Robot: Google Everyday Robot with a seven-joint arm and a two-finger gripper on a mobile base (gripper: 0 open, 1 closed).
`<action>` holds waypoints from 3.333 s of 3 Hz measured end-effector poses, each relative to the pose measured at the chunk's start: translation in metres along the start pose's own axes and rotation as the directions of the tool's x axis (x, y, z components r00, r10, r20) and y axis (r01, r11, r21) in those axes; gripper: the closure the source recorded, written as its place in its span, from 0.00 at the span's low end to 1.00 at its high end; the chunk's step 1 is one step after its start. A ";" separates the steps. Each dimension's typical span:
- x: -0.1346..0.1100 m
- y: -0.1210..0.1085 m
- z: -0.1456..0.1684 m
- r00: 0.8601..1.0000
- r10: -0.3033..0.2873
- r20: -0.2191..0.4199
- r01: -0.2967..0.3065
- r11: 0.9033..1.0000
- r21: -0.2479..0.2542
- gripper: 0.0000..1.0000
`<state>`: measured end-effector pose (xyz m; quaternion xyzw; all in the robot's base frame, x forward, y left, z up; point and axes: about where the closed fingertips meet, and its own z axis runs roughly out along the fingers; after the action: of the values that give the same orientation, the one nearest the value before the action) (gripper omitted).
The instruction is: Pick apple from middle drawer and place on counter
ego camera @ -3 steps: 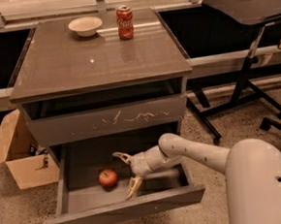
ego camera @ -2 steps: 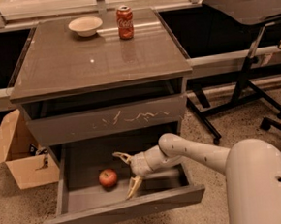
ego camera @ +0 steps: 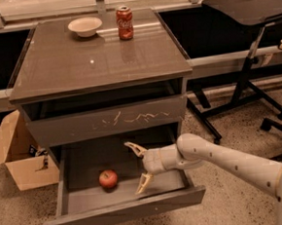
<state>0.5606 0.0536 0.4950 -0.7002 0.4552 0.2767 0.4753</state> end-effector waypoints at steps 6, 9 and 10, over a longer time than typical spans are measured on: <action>-0.039 -0.020 -0.202 0.991 -0.066 -0.116 0.114 0.872 0.476 0.00; -0.031 -0.066 -0.253 0.993 -0.043 -0.109 0.093 0.854 0.512 0.00; -0.029 -0.103 -0.297 0.987 -0.042 -0.154 0.121 0.828 0.548 0.00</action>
Offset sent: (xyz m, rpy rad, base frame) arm -0.0056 -0.0673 0.0768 0.0649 -0.2036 -0.1477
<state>0.6278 -0.1945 0.6791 -0.5680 0.5168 0.0641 0.6374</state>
